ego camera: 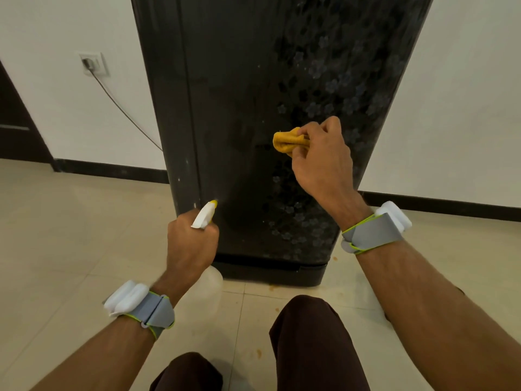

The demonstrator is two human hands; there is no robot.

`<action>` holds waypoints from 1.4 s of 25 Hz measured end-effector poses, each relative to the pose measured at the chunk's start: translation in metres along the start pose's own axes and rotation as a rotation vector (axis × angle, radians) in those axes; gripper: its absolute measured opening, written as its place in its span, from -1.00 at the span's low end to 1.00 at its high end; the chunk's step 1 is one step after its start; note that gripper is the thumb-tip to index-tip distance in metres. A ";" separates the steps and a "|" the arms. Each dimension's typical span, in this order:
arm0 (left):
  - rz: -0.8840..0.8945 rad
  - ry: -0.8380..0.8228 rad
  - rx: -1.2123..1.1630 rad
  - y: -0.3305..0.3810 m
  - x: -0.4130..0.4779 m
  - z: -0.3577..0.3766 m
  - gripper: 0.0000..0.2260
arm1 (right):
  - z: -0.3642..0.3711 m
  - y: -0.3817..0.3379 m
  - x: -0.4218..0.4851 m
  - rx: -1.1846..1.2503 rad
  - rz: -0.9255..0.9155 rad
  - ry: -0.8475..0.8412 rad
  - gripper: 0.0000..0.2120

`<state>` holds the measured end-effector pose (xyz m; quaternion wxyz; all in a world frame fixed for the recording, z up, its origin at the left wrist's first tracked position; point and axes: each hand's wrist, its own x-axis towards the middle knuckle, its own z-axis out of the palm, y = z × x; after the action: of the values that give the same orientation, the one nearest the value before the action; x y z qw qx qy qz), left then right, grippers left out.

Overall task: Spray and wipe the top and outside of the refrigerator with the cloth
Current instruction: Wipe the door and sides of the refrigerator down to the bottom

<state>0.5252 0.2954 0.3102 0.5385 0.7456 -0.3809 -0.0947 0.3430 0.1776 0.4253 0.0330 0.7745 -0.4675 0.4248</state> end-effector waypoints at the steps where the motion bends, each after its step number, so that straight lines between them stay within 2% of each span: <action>1: 0.015 -0.004 -0.005 -0.002 0.000 0.002 -0.83 | 0.005 0.000 -0.003 0.002 0.001 -0.007 -0.74; 7: 0.062 -0.049 -0.082 -0.026 0.005 0.018 -0.87 | 0.045 0.011 -0.032 0.008 0.023 -0.103 -0.73; 9: 0.050 -0.080 -0.083 -0.043 0.006 0.024 -0.96 | 0.063 0.017 -0.046 0.006 0.038 -0.140 -0.73; 11: 0.010 -0.140 -0.083 -0.062 0.004 0.028 -0.87 | 0.078 0.023 -0.061 0.002 0.050 -0.173 -0.73; 13: 0.012 -0.161 -0.049 -0.086 0.008 0.037 -0.82 | 0.098 0.028 -0.076 -0.001 0.065 -0.224 -0.72; 15: 0.043 -0.150 0.021 -0.108 0.012 0.047 -0.89 | 0.117 0.031 -0.091 0.001 0.088 -0.267 -0.72; 18: -0.012 -0.146 0.100 -0.135 0.011 0.057 -0.95 | 0.142 0.038 -0.112 0.000 0.134 -0.318 -0.71; 21: -0.068 -0.131 0.132 -0.164 0.008 0.068 -0.87 | 0.166 0.045 -0.133 0.001 0.177 -0.389 -0.71; 23: -0.075 -0.169 0.132 -0.183 0.007 0.075 -0.98 | 0.177 0.046 -0.142 0.004 0.188 -0.406 -0.70; 25: -0.089 -0.190 0.117 -0.199 0.008 0.081 -0.79 | 0.186 0.046 -0.148 0.017 0.192 -0.412 -0.70; 27: -0.128 -0.172 0.096 -0.216 0.008 0.087 -0.71 | 0.197 0.048 -0.155 0.031 0.204 -0.426 -0.70; 35: -0.262 -0.229 0.136 -0.242 -0.002 0.119 -0.69 | 0.217 0.049 -0.168 0.064 0.204 -0.459 -0.71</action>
<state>0.5707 0.2416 0.0501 0.4228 0.8079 -0.3451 -0.2223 0.4083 0.1690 0.1542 -0.1416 0.8001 -0.5249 0.2535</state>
